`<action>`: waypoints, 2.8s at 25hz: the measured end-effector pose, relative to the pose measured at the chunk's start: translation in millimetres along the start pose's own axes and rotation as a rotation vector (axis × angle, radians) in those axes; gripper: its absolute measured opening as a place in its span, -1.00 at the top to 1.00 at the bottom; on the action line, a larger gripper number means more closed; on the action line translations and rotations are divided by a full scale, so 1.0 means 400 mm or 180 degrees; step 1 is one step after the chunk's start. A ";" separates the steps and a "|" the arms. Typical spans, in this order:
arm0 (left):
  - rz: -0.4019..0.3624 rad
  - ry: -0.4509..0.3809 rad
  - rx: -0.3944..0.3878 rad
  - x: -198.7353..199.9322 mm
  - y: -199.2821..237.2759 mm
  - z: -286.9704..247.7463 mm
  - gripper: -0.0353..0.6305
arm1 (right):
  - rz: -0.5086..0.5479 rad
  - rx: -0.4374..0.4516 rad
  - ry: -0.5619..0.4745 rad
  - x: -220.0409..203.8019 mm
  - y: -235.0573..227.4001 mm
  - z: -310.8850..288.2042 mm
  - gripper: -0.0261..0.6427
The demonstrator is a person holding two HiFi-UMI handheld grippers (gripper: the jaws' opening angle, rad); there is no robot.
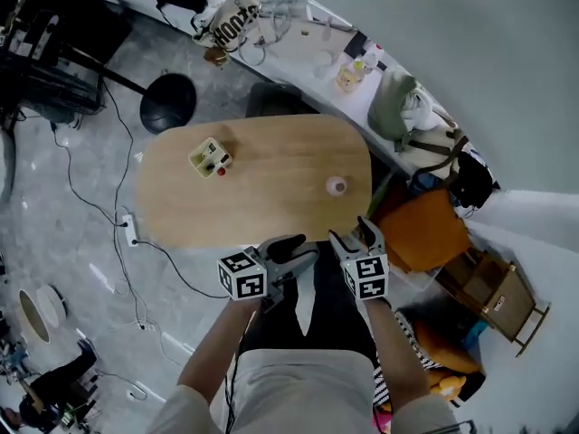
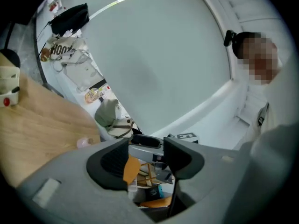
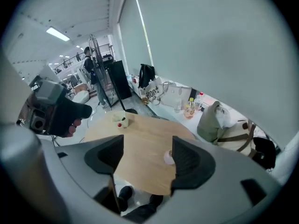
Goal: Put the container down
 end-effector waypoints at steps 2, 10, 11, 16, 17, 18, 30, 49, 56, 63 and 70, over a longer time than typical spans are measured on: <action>-0.0131 -0.0003 0.0002 -0.005 -0.068 0.040 0.21 | -0.0004 -0.0026 -0.0055 0.044 0.030 0.085 -0.01; -0.0719 -0.0062 0.0170 0.011 -0.287 0.170 0.40 | 0.0011 -0.0314 -0.0330 0.179 0.096 0.344 0.34; -0.0812 -0.0047 0.0217 0.006 -0.309 0.186 0.41 | 0.0020 -0.0358 -0.0361 0.192 0.110 0.376 0.35; -0.1256 -0.0091 0.0377 -0.015 -0.401 0.239 0.55 | 0.0125 -0.0451 -0.0585 0.246 0.174 0.521 0.56; -0.1288 -0.0115 0.0381 -0.018 -0.418 0.247 0.58 | 0.0125 -0.0466 -0.0624 0.255 0.180 0.548 0.61; -0.1296 -0.0134 0.0383 -0.022 -0.435 0.253 0.61 | 0.0126 -0.0484 -0.0659 0.262 0.184 0.574 0.65; -0.1560 -0.0150 0.0381 -0.085 -0.618 0.218 0.72 | 0.0208 -0.0705 -0.1023 0.282 0.136 0.809 0.87; -0.1933 -0.0705 0.0539 -0.148 -0.788 0.215 0.83 | 0.0363 -0.0428 -0.1481 0.246 0.021 1.034 0.91; -0.1955 -0.0785 0.0567 -0.161 -0.805 0.229 0.83 | 0.0372 -0.0410 -0.1490 0.242 0.020 1.045 0.91; -0.1991 -0.0821 0.0584 -0.166 -0.806 0.235 0.83 | 0.0381 -0.0415 -0.1524 0.241 0.018 1.044 0.91; -0.1975 -0.0837 0.0596 -0.175 -0.807 0.233 0.83 | 0.0393 -0.0393 -0.1552 0.239 0.025 1.043 0.91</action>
Point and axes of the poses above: the fingertips, and each gripper's own axes: z backward along the fingers, y to its left, x out of its top, the point moved 5 cm from there along z, backward along the fingers, and after that the axes turned 15 degrees about z, right-handed, at the moved point
